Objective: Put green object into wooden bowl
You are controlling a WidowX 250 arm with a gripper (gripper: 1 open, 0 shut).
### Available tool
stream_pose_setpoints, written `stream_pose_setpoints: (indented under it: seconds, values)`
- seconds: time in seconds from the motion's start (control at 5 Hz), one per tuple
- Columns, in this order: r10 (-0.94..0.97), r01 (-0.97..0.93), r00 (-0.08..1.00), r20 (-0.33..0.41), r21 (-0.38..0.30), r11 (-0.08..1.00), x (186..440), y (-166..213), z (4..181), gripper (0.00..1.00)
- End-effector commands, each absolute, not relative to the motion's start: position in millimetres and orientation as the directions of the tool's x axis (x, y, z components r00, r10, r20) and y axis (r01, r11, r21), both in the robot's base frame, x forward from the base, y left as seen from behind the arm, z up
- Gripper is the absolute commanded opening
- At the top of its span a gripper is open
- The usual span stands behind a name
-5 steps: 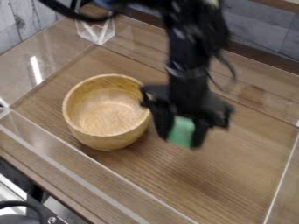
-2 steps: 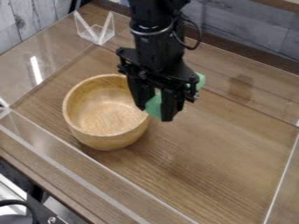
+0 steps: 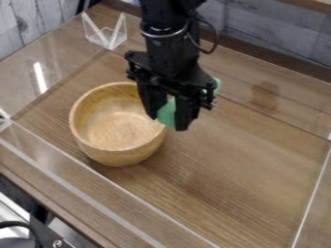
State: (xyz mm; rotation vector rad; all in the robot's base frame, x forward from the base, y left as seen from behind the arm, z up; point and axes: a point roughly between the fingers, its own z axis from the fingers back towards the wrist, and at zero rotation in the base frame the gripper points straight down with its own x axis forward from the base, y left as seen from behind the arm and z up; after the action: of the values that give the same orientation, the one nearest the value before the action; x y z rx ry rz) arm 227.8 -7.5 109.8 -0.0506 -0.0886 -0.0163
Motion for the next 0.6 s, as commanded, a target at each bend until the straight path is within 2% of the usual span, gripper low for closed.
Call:
stream_pose_setpoints:
  seconds: [0.0, 0.4]
  values:
    - [-0.017, 0.023, 0.991, 0.133, -0.04, 0.999, 238, 1, 129.0, 0.0]
    - [-0.072, 0.075, 0.99, 0.118, -0.025, 0.997, 231, 48, 117.0, 0.0]
